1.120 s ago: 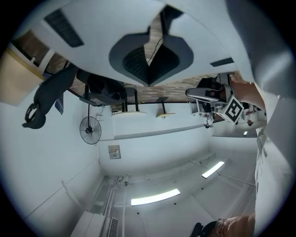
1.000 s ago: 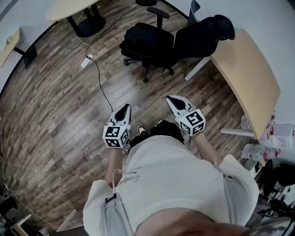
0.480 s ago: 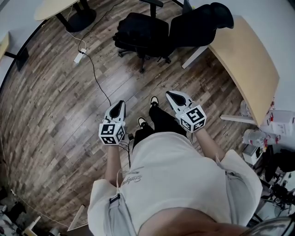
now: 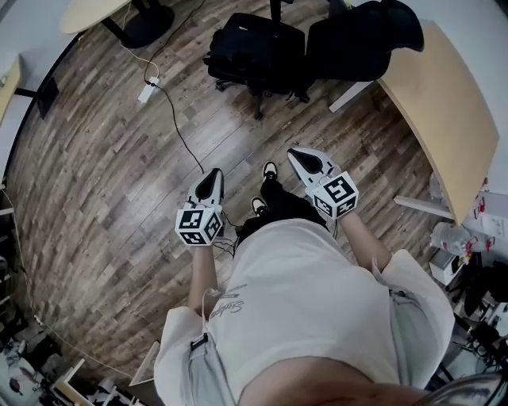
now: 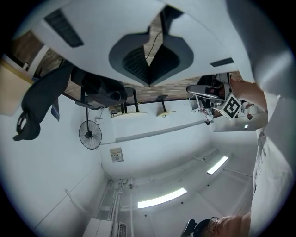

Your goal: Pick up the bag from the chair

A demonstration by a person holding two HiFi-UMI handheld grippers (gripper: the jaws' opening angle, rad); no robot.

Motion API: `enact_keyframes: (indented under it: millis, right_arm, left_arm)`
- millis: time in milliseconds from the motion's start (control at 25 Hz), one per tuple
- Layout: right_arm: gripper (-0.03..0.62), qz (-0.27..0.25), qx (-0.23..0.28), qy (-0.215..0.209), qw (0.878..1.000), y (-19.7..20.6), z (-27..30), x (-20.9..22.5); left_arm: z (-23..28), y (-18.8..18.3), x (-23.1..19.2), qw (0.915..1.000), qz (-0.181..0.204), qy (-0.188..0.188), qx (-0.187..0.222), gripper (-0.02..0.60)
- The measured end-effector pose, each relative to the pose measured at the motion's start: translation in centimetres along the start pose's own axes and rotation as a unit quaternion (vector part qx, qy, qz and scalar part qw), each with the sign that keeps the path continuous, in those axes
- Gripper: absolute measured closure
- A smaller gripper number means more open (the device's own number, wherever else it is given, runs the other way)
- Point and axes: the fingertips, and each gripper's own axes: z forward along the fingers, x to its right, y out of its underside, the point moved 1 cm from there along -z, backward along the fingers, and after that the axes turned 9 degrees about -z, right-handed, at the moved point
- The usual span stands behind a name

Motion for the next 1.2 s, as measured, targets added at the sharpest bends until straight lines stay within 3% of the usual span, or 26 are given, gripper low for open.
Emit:
enact_keyframes:
  millis: [360,640,840,1040,1200]
  right_arm:
    - [0.599,0.012,0.037,-0.011,0.999,-2.2,6.7,5.9]
    - [0.599,-0.002,0.013,-0.029,0.999,-1.0,10.0,11.1]
    - [0.599,-0.007,-0.003,-0.043,0.999,-0.3,13.1,12.5]
    - [0.599,0.035,-0.016,-0.037,0.999,-0.4,15.4,13.0]
    - [0.599,0.016,-0.030,-0.029,0.999,-1.1,17.7,12.5]
  left_arm:
    - [6.7,-6.9,-2.0,0.9993,0.035,-0.009,-0.013,0.554]
    - [11.7,-10.9,-2.1,0.9998,0.017,-0.008,0.008,0.554]
    - [13.7,-12.4,-3.8,0.9993,0.029,-0.024,0.001,0.554]
    - [14.5,-13.0,-5.6,0.9994,0.025,-0.023,-0.007,0.554]
    - [15.4,-13.7,-8.3,0.9997,0.017,-0.011,-0.017,0.554]
